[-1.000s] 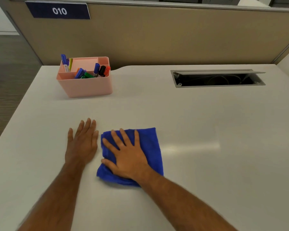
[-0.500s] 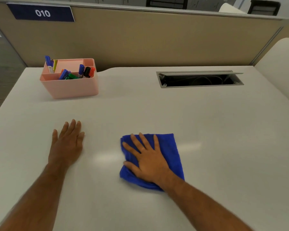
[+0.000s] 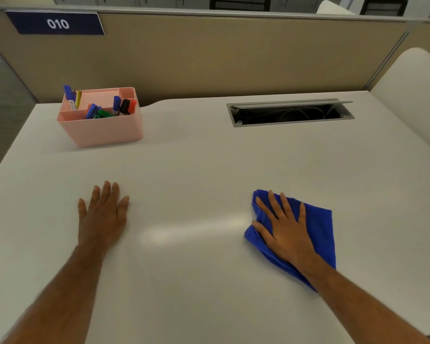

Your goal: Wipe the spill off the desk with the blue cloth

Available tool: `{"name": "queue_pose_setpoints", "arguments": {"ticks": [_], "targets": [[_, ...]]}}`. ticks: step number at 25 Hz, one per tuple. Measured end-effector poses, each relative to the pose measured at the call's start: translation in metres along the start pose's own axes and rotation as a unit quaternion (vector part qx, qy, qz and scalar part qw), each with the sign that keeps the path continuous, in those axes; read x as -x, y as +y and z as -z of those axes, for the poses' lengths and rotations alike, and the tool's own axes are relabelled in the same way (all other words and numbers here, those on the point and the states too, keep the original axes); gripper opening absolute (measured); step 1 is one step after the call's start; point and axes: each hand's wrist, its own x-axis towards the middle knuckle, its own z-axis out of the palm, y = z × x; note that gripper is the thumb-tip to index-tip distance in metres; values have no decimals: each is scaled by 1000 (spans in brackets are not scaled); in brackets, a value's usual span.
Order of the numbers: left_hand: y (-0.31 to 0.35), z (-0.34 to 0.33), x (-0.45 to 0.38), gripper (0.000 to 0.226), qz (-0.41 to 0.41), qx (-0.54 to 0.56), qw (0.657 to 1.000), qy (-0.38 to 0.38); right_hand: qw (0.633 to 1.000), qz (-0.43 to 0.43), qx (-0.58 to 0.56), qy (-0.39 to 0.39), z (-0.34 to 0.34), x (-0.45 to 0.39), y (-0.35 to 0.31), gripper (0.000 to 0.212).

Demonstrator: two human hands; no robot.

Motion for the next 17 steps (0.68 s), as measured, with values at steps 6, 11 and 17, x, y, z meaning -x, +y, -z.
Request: {"name": "queue_pose_setpoints", "arguments": {"ticks": [6,11,17], "targets": [[3,-1,2,62,2,-9,1000,7,999,-37,-8,16,-8,38,-38,70],[5,0,3,61,-3,-11,1000,16,1000,31,0,-1,-10,34,-95,72],[3,1,3,62,-5,-8,1000,14,970,208,-116,-41,-2,40,-185,62]]}}
